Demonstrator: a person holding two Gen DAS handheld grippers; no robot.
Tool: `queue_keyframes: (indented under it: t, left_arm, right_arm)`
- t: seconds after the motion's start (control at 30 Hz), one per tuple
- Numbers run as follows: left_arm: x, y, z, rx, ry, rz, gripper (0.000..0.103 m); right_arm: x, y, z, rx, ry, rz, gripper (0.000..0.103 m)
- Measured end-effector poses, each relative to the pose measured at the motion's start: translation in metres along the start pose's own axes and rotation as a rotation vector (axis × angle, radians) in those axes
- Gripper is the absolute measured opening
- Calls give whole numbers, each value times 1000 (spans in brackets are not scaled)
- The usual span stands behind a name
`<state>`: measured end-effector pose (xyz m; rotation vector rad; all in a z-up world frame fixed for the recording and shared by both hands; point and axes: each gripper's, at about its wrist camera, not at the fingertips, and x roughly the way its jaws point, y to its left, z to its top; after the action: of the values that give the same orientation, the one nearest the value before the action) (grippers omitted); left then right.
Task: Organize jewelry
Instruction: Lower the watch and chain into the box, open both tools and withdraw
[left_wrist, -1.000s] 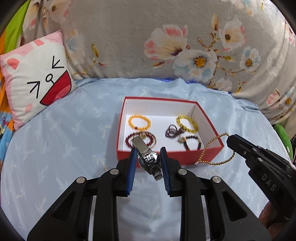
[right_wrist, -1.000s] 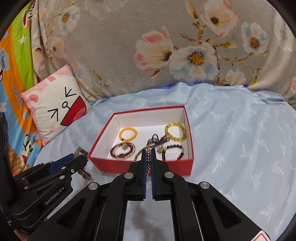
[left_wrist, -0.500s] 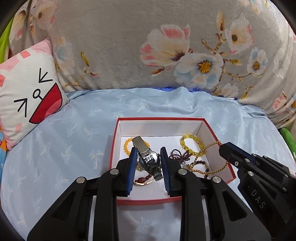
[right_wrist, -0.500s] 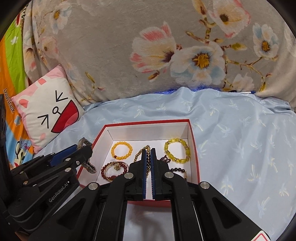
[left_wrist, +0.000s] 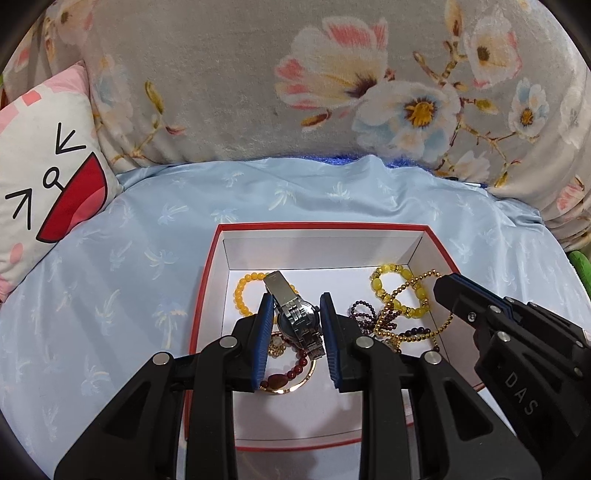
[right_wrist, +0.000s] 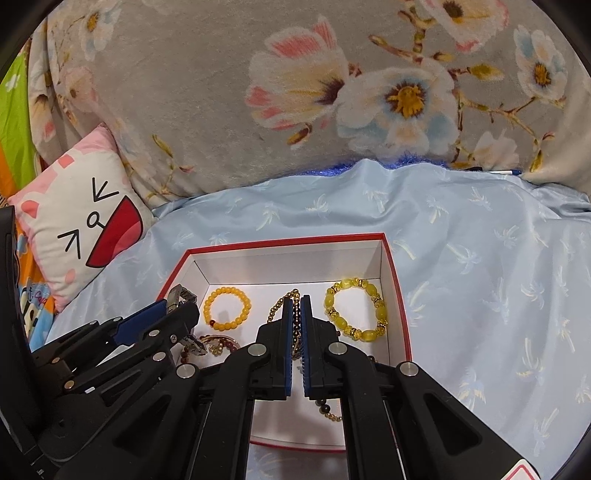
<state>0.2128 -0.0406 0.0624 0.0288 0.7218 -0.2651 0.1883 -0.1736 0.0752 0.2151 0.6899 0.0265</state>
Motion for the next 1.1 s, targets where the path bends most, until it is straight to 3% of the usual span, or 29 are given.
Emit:
queue_keyframes:
  t: [0.73,0.93,1.0,1.1]
  left_arm:
    - [21,0,-5,3,35,1,25]
    - [21,2,-6,-2,28,15,26]
    - [17,2,-5,-7,13,17,34]
    - [13,4,-5,-11,3,20,35]
  right_arm:
    - [23,-2,-8,4,36,-9,4]
    - [25,-7,-8,23,38,-17,12]
    - [25,-9,-8,30,38,-14,18]
    - [23,-7,-9,24,34,-16,18]
